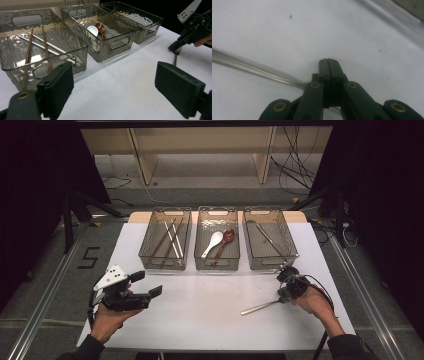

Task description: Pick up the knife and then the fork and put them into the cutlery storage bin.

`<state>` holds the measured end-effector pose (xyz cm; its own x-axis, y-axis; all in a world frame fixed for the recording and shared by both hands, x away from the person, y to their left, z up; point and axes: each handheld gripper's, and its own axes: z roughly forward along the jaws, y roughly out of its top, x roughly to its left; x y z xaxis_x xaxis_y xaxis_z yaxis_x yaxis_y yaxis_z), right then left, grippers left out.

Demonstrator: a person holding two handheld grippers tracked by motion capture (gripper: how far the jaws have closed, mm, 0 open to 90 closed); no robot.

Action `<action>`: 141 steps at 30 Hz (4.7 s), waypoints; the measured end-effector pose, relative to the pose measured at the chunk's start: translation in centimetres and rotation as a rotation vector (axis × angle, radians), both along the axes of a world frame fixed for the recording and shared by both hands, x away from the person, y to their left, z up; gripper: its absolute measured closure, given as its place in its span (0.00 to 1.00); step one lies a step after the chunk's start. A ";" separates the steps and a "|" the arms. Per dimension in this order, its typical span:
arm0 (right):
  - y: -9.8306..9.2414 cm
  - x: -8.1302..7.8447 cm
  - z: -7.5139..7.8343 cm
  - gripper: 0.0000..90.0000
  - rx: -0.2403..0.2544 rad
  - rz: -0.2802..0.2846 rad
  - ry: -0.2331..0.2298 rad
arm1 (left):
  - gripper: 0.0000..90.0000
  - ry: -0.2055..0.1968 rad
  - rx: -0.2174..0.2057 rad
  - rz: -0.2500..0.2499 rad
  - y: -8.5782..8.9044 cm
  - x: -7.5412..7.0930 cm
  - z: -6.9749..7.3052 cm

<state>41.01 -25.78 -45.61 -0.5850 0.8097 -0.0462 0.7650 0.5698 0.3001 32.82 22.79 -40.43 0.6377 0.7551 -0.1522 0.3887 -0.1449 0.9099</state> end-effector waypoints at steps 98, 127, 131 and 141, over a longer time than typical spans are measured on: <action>2.4 -5.1 2.0 0.96 0.011 0.306 0.003 | 0.17 -0.003 0.009 -0.013 -0.3 0.0 -0.1; -0.2 0.5 7.9 0.96 0.260 0.083 -0.176 | 0.17 0.000 0.011 -0.002 0.0 0.1 -0.1; -0.2 2.1 8.8 0.96 0.277 0.047 -0.207 | 0.17 -0.002 0.010 -0.001 0.1 0.1 -0.1; 0.2 6.0 10.6 0.96 0.280 -0.026 -0.255 | 0.17 -0.004 0.010 -0.002 0.1 0.1 -0.1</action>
